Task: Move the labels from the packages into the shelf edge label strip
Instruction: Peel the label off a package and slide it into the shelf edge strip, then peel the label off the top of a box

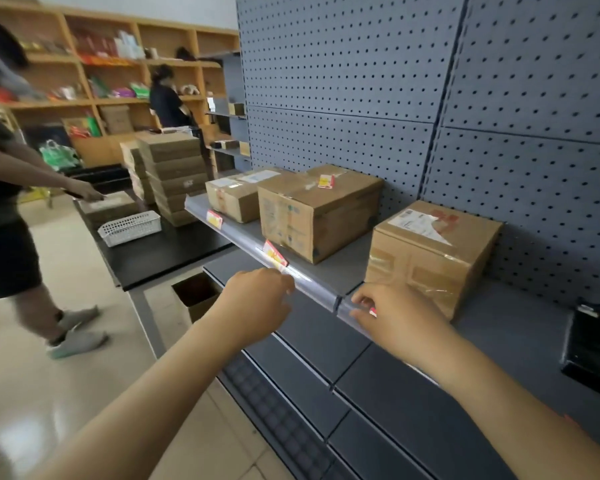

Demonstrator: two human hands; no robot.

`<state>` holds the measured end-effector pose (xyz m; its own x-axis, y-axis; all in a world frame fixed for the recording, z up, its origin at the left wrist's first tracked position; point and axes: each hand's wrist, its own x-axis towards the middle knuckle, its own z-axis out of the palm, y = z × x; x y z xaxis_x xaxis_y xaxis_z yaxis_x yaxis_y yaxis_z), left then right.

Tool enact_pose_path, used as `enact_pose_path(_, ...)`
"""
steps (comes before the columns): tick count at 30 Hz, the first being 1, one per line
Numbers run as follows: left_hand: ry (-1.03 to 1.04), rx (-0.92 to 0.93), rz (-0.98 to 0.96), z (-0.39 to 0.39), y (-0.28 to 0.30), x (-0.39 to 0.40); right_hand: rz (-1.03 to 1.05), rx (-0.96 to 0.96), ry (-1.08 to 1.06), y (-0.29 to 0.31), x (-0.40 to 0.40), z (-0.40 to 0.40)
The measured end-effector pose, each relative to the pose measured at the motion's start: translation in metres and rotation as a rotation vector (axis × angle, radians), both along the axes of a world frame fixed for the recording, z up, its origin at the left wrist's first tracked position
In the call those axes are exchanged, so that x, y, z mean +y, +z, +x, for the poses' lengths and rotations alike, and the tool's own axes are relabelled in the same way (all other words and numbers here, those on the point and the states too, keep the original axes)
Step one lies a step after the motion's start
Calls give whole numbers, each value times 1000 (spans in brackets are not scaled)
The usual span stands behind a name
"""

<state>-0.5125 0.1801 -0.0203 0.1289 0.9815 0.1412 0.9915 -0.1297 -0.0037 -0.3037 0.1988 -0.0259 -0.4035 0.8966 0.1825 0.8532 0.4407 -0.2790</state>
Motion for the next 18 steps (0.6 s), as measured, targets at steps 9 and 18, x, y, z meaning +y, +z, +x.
enact_pose_path(9, -1, -56, 57, -65, 21, 100, 70, 90, 44, 17, 115, -62)
enact_pose_path(18, -192, -120, 168, -125, 37, 214, 170, 173, -72, 39, 202, -113)
